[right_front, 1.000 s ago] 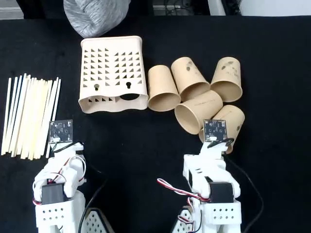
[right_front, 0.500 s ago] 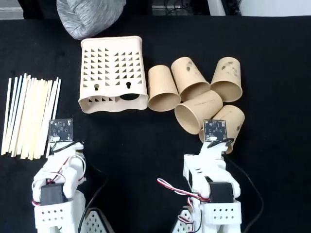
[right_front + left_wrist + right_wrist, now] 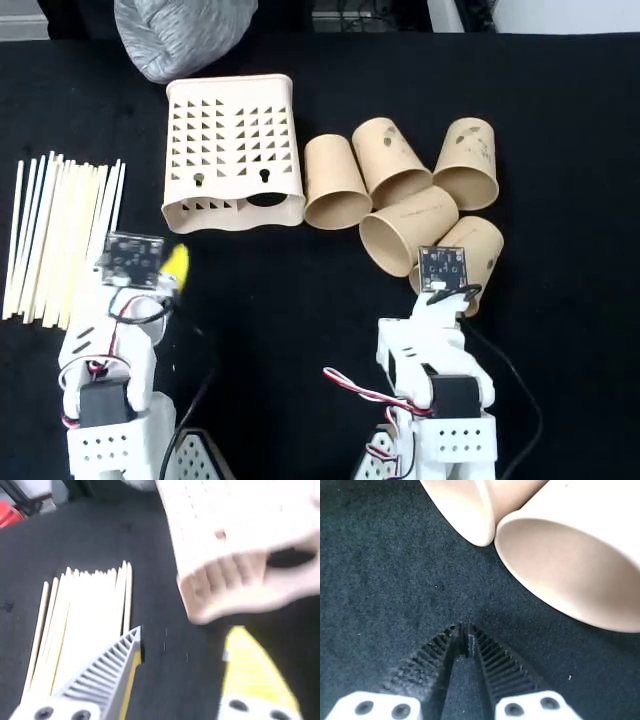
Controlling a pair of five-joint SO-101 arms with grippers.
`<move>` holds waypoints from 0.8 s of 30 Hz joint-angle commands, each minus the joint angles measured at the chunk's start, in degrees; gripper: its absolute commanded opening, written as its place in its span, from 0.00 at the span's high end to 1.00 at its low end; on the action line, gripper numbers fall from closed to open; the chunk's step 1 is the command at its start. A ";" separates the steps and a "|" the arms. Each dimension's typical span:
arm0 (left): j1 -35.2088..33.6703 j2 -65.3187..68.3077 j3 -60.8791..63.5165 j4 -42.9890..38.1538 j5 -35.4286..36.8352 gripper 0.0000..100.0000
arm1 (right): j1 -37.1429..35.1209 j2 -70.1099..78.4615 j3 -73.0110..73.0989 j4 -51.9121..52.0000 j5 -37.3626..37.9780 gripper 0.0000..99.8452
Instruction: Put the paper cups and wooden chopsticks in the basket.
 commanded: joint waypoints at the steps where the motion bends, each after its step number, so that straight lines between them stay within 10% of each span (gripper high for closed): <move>1: 0.48 0.00 -0.84 -9.14 6.59 0.92 | -0.70 -4.00 -0.31 0.18 -0.18 0.99; 16: 0.48 1.67 1.54 -12.84 6.33 0.78 | -0.70 -4.00 -0.31 0.18 -0.18 0.99; 24: 0.66 30.59 -19.03 -7.12 12.04 0.78 | -0.70 -4.00 -0.31 0.18 -0.18 0.99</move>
